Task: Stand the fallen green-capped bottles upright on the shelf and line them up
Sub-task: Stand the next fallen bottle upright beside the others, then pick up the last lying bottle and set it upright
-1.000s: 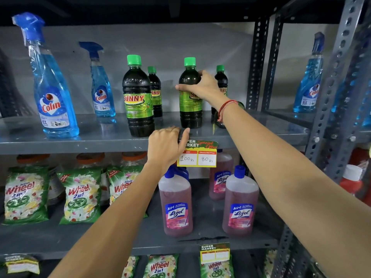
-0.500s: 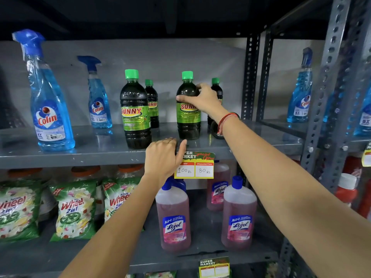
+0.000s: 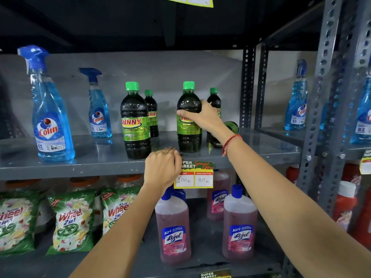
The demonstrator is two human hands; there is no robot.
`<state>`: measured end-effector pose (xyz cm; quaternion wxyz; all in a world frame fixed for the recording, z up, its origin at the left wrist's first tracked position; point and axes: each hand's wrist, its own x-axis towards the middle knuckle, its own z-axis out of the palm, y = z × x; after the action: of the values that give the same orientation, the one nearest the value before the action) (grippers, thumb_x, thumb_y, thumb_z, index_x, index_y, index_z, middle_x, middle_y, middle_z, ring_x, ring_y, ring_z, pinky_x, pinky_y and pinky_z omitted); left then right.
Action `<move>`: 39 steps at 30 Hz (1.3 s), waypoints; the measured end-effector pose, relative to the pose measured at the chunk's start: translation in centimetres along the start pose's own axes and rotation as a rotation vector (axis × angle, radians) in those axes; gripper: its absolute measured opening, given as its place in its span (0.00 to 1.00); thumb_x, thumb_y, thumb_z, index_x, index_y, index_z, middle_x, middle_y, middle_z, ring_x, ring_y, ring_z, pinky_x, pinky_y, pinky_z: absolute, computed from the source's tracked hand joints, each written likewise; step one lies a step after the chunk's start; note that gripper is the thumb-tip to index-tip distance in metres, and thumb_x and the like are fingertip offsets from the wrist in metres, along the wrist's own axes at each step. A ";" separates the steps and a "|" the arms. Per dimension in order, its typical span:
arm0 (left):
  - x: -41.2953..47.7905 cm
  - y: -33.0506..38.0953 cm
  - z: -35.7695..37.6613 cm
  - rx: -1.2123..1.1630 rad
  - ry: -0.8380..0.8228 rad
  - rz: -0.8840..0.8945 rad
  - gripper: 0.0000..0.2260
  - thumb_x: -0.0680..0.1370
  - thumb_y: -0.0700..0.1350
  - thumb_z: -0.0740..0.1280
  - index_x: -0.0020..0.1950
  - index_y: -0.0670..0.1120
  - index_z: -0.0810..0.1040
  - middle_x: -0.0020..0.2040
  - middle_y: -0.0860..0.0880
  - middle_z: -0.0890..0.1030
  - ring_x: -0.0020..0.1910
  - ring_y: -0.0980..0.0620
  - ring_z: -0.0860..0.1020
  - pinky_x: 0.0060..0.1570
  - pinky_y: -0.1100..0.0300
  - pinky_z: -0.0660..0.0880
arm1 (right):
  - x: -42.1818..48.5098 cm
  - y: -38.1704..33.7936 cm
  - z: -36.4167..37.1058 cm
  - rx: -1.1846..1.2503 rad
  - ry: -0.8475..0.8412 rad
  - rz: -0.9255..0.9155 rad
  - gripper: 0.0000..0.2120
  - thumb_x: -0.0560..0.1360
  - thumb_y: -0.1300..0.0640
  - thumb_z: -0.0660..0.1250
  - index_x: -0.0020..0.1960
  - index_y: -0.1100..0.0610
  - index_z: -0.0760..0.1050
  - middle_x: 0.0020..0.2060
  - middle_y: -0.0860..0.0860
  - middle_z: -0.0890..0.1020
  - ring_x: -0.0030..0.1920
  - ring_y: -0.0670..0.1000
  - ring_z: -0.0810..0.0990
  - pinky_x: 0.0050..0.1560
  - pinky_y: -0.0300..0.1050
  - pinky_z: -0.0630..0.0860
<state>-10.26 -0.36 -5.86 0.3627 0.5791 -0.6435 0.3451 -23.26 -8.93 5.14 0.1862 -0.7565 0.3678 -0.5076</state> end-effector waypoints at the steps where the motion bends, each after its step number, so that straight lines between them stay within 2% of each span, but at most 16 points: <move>1: 0.0 0.0 0.0 0.005 -0.002 -0.002 0.14 0.75 0.40 0.59 0.29 0.43 0.74 0.27 0.46 0.79 0.24 0.46 0.75 0.27 0.60 0.66 | -0.4 -0.1 -0.1 0.010 0.010 -0.004 0.24 0.65 0.41 0.74 0.52 0.52 0.69 0.44 0.45 0.76 0.47 0.47 0.74 0.42 0.37 0.69; 3: 0.0 0.0 0.1 0.015 0.003 -0.004 0.14 0.74 0.40 0.59 0.28 0.43 0.73 0.27 0.46 0.79 0.23 0.47 0.75 0.26 0.60 0.67 | -1.0 -0.4 -0.2 0.022 0.019 -0.012 0.23 0.66 0.42 0.74 0.52 0.51 0.69 0.43 0.44 0.76 0.46 0.46 0.74 0.38 0.34 0.67; 7: 0.0 0.0 0.2 0.025 0.025 0.005 0.14 0.74 0.41 0.60 0.27 0.44 0.71 0.25 0.47 0.78 0.22 0.47 0.74 0.26 0.61 0.66 | -1.6 -0.8 -0.4 0.015 0.005 -0.026 0.26 0.66 0.42 0.73 0.56 0.56 0.72 0.53 0.53 0.80 0.54 0.52 0.77 0.49 0.43 0.72; 13: 0.0 -0.1 -0.1 -0.004 -0.018 0.016 0.16 0.76 0.42 0.56 0.28 0.44 0.72 0.28 0.45 0.80 0.25 0.46 0.75 0.28 0.60 0.66 | -2.1 -1.4 -0.8 0.001 -0.037 0.035 0.34 0.66 0.37 0.71 0.63 0.58 0.69 0.54 0.51 0.78 0.57 0.52 0.76 0.47 0.41 0.69; 15: -0.1 0.0 -0.2 -0.071 -0.018 -0.003 0.19 0.77 0.45 0.52 0.33 0.42 0.77 0.34 0.43 0.83 0.31 0.45 0.79 0.32 0.58 0.70 | -2.4 -1.5 -1.4 0.029 -0.036 0.061 0.38 0.67 0.34 0.68 0.67 0.58 0.64 0.57 0.54 0.77 0.57 0.52 0.77 0.50 0.43 0.70; 17: -0.5 0.3 -0.2 -0.182 0.027 -0.104 0.20 0.78 0.47 0.53 0.48 0.39 0.81 0.50 0.40 0.84 0.47 0.42 0.82 0.45 0.52 0.76 | -2.3 -0.9 -2.6 0.067 0.096 0.067 0.40 0.69 0.32 0.63 0.70 0.59 0.62 0.58 0.57 0.77 0.47 0.45 0.76 0.49 0.43 0.69; 18: -0.7 0.6 -0.4 -0.236 0.063 -0.159 0.20 0.78 0.49 0.54 0.56 0.39 0.80 0.57 0.40 0.82 0.55 0.43 0.80 0.52 0.50 0.75 | -2.0 -0.3 -3.5 0.058 0.198 0.067 0.38 0.70 0.33 0.62 0.69 0.59 0.64 0.56 0.56 0.78 0.44 0.43 0.74 0.48 0.42 0.68; 20: -1.0 1.8 -0.8 -0.282 0.162 -0.162 0.21 0.77 0.52 0.55 0.61 0.40 0.76 0.61 0.41 0.78 0.60 0.44 0.75 0.55 0.49 0.72 | -0.9 1.4 -5.2 -0.087 0.354 0.112 0.35 0.72 0.35 0.63 0.65 0.62 0.68 0.57 0.59 0.77 0.52 0.52 0.76 0.52 0.46 0.70; 22: -0.8 3.6 -1.0 -0.265 0.245 -0.036 0.19 0.76 0.51 0.58 0.60 0.41 0.77 0.58 0.42 0.79 0.56 0.44 0.75 0.50 0.50 0.72 | 0.4 3.8 -6.6 -0.325 0.316 0.289 0.37 0.71 0.35 0.62 0.65 0.65 0.68 0.63 0.63 0.72 0.62 0.62 0.72 0.59 0.54 0.70; 24: -0.1 5.8 -0.8 -0.249 0.251 0.104 0.15 0.76 0.49 0.61 0.54 0.42 0.79 0.53 0.43 0.80 0.50 0.44 0.76 0.43 0.51 0.73 | 1.4 6.0 -6.9 -0.402 0.141 0.511 0.40 0.70 0.33 0.63 0.67 0.64 0.68 0.66 0.62 0.71 0.64 0.63 0.71 0.60 0.54 0.70; 26: 0.9 8.1 -0.2 -0.224 0.157 0.166 0.13 0.75 0.48 0.61 0.49 0.41 0.80 0.47 0.44 0.81 0.45 0.44 0.77 0.38 0.52 0.74 | 1.7 7.7 -6.6 -0.209 -0.014 0.658 0.36 0.68 0.33 0.66 0.64 0.60 0.71 0.63 0.60 0.75 0.58 0.60 0.76 0.53 0.49 0.73; 28: 1.6 10.1 0.6 -0.158 0.008 0.147 0.14 0.76 0.49 0.61 0.46 0.40 0.81 0.43 0.43 0.81 0.42 0.43 0.78 0.37 0.52 0.74 | 1.8 8.9 -6.3 0.070 -0.007 0.754 0.27 0.65 0.37 0.70 0.54 0.57 0.74 0.56 0.58 0.80 0.46 0.56 0.79 0.40 0.45 0.76; 30: 2.0 11.3 1.4 -0.078 -0.101 0.082 0.14 0.76 0.49 0.63 0.40 0.40 0.80 0.39 0.42 0.82 0.39 0.41 0.79 0.36 0.52 0.73 | 2.2 10.0 -6.1 0.226 0.027 0.796 0.19 0.64 0.43 0.73 0.46 0.55 0.75 0.49 0.56 0.82 0.39 0.53 0.79 0.29 0.41 0.75; 32: 2.2 11.8 2.3 -0.034 -0.141 0.018 0.15 0.76 0.49 0.64 0.35 0.40 0.79 0.34 0.41 0.83 0.36 0.40 0.80 0.35 0.53 0.73 | 2.3 10.1 -6.2 0.306 -0.002 0.836 0.18 0.64 0.46 0.73 0.48 0.55 0.76 0.44 0.55 0.82 0.38 0.53 0.80 0.24 0.40 0.74; 36: 1.9 12.3 3.1 0.008 -0.107 0.007 0.20 0.77 0.51 0.56 0.36 0.41 0.79 0.33 0.43 0.83 0.35 0.43 0.81 0.35 0.55 0.73 | 1.9 9.8 -6.7 0.411 0.038 0.831 0.19 0.66 0.48 0.73 0.53 0.57 0.75 0.41 0.56 0.81 0.36 0.54 0.81 0.18 0.43 0.74; 39: 1.8 12.2 3.3 0.020 -0.060 0.012 0.20 0.77 0.51 0.55 0.35 0.41 0.79 0.32 0.43 0.82 0.34 0.43 0.81 0.33 0.55 0.72 | 1.1 9.1 -7.4 0.490 0.111 0.752 0.23 0.66 0.50 0.74 0.54 0.58 0.69 0.40 0.57 0.78 0.35 0.55 0.79 0.20 0.44 0.75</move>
<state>-22.71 -2.98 -6.20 0.3353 0.5887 -0.6542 0.3361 -33.06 -15.09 2.91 0.5113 -0.4756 0.4953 -0.5168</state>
